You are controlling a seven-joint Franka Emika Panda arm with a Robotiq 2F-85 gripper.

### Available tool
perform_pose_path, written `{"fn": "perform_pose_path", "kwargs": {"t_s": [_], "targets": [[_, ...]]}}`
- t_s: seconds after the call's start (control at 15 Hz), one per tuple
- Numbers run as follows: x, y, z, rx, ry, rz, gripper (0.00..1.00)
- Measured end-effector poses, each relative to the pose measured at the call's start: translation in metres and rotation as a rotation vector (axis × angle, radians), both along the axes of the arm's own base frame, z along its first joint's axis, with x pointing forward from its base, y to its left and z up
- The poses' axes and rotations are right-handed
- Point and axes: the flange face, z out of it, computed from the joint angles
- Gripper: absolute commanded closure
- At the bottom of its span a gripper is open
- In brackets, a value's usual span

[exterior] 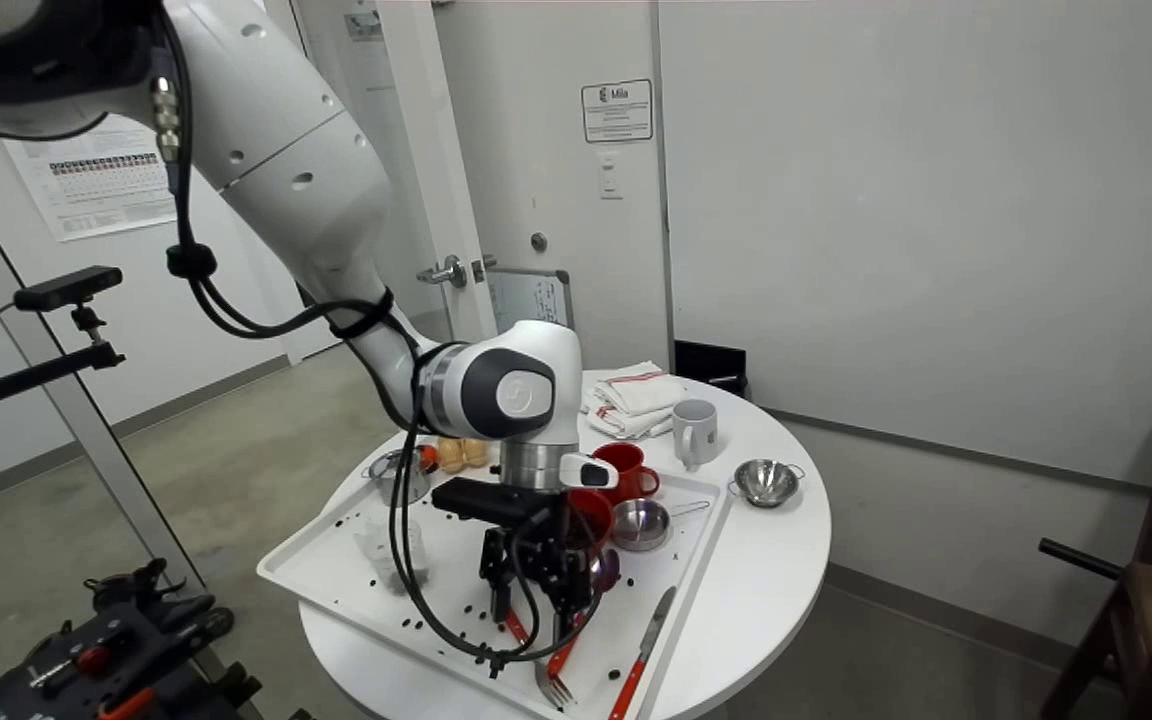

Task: Use the spoon to mix the contents in the orange bowl

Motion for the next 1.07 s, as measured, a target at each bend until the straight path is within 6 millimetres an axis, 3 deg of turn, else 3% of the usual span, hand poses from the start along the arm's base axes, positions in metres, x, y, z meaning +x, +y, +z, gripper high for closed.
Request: {"fn": "perform_pose_path", "kwargs": {"t_s": [0.47,0.73,0.87,1.07], "targets": [[0.039,0.001,0.019,-0.017,-0.065,0.019,0.0],[0.042,0.001,0.022,-0.05,-0.074,-0.027,0.0],[0.041,0.005,0.016,-0.088,-0.045,-0.079,0.0],[0.041,0.012,-0.009,-0.112,0.046,-0.145,0.0]]}}
